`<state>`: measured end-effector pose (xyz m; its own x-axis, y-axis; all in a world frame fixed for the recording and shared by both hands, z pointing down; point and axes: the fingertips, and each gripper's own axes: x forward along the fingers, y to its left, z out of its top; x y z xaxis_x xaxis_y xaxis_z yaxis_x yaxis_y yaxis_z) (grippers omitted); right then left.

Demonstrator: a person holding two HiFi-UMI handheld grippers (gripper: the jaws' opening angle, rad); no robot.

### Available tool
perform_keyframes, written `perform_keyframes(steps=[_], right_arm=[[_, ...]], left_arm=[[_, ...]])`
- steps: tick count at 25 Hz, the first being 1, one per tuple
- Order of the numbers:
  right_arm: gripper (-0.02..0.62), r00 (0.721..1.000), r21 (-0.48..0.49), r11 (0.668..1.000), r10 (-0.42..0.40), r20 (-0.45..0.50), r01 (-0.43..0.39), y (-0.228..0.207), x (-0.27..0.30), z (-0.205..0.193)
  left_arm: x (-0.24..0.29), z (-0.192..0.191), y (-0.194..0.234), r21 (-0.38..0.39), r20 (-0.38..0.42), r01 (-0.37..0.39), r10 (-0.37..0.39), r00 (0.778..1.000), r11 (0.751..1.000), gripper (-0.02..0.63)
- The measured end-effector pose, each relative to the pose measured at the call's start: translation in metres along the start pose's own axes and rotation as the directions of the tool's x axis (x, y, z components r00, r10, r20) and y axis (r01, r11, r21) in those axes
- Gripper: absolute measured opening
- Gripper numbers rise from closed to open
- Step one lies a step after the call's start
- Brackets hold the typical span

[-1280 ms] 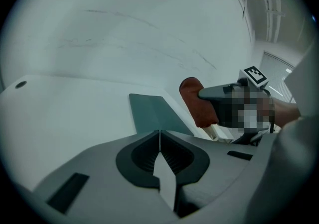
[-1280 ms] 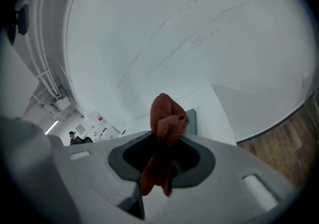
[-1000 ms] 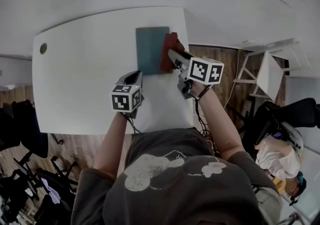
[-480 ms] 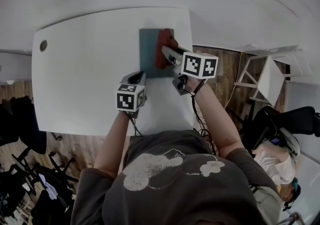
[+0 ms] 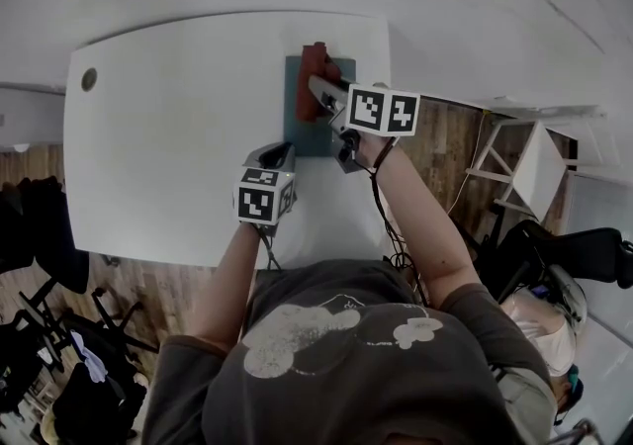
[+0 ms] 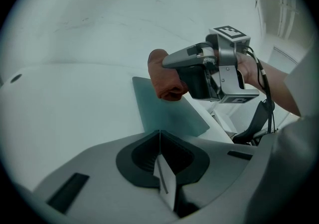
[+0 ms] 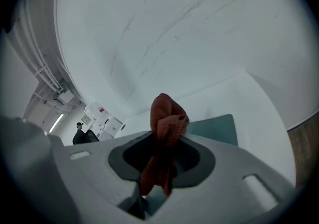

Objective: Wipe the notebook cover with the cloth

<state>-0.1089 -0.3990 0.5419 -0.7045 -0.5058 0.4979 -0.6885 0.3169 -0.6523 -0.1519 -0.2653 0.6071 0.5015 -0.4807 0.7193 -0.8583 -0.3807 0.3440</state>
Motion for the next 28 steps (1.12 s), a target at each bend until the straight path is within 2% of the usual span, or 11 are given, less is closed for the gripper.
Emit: perform_keyframes(steps=[11,17,20,24,28], right_arm=[[0.103,0.997,-0.011,1.0,-0.011,-0.076,0.01,-0.003,0.047,-0.008],[0.104,0.993,-0.048,0.997,-0.068,-0.096,0.064,-0.03,0.039,-0.003],[0.104,0.991,-0.06,0.995,-0.082,-0.101,0.077,-0.022,0.047,-0.007],[0.104,0.991,-0.044,0.995,-0.093,-0.099,0.089,-0.027,0.044,-0.007],[0.104,0.989,-0.033,0.994,-0.111,-0.099,0.108,-0.032,0.039,-0.005]], left_arm=[[0.005,0.002,-0.004,-0.035,-0.001,0.006,-0.006,1.0,0.999,0.008],[0.02,0.008,-0.02,-0.029,0.004,-0.003,0.003,1.0,1.0,0.008],[0.008,0.005,-0.011,-0.053,0.002,0.012,-0.012,1.0,0.999,0.008],[0.009,0.004,-0.004,-0.033,0.012,-0.002,0.002,1.0,0.999,0.008],[0.004,0.003,0.002,-0.044,0.013,-0.002,0.002,1.0,0.999,0.008]])
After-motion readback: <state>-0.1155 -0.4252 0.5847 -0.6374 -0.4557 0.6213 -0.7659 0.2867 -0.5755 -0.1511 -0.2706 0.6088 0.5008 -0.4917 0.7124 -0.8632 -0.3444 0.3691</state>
